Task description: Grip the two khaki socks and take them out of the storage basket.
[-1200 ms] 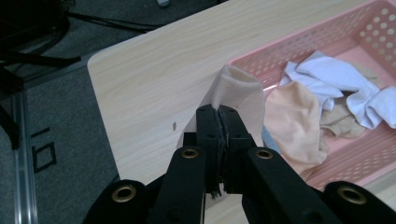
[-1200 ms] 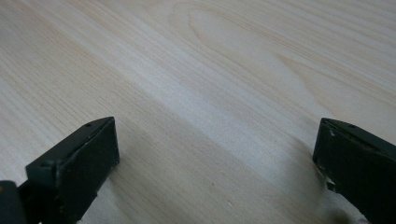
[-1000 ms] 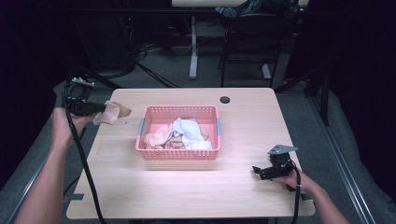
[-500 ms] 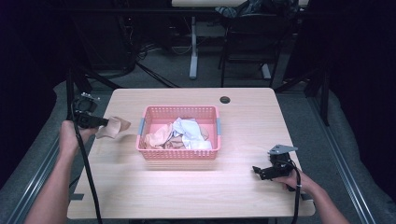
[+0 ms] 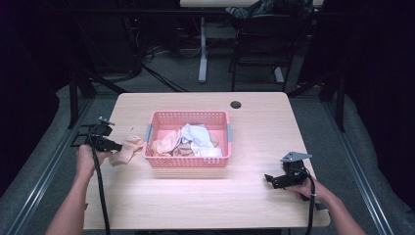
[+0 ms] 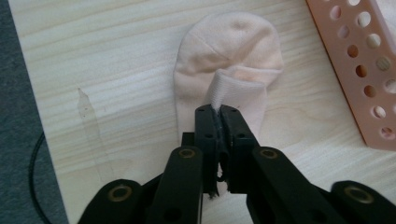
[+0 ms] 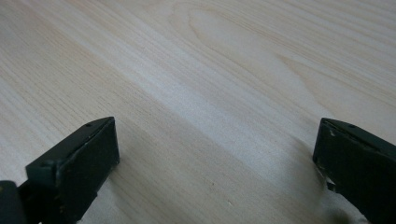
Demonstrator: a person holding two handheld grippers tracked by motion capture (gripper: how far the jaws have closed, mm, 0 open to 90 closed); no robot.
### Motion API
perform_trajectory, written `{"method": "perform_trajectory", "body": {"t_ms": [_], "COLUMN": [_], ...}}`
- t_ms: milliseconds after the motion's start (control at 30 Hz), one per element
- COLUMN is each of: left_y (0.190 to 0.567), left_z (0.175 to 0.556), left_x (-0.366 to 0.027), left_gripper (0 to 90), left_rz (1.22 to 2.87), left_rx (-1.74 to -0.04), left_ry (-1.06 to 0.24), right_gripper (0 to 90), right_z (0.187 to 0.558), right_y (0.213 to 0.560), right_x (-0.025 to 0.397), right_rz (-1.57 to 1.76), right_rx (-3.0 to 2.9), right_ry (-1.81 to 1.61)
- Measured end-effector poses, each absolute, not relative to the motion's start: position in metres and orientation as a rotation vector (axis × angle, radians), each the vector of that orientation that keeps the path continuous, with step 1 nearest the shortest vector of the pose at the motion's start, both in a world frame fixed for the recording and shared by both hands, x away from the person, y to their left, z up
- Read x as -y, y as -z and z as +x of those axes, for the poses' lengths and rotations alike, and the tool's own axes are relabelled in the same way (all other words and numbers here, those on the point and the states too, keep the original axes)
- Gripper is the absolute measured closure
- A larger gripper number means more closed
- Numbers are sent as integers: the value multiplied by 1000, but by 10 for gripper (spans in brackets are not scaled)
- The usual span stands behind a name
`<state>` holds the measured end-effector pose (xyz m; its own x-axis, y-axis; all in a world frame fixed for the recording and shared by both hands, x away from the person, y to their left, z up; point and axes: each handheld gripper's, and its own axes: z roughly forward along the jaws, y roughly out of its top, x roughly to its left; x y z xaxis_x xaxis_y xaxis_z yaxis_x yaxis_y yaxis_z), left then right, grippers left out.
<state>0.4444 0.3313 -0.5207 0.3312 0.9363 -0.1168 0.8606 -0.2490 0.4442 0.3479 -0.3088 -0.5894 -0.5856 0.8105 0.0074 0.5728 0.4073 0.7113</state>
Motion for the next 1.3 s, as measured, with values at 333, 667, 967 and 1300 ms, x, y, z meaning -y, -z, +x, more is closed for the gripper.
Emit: {"method": "perform_trajectory", "body": {"t_ms": [333,667,967,1300], "left_y": [473,440,449,469], "left_z": [435,438,452,470], "left_x": [-323,-267,-225,-187], "left_gripper": [300,96,5,60], "left_rz": [2097,2150,2214,2285], "left_rx": [-1499,-1290,-1225,-1183], "left_ry": [-330,-357,-309,-250], "right_gripper": [0,0,0,0], "right_z": [348,348,348,348], "right_y": [589,589,589,589], "right_x": [309,309,309,309], "right_rz": [1195,1196,1195,1195], "right_rx": [-2328,-2330,-2329,-2329], "right_ry": [-975,-978,-974,-974]}}
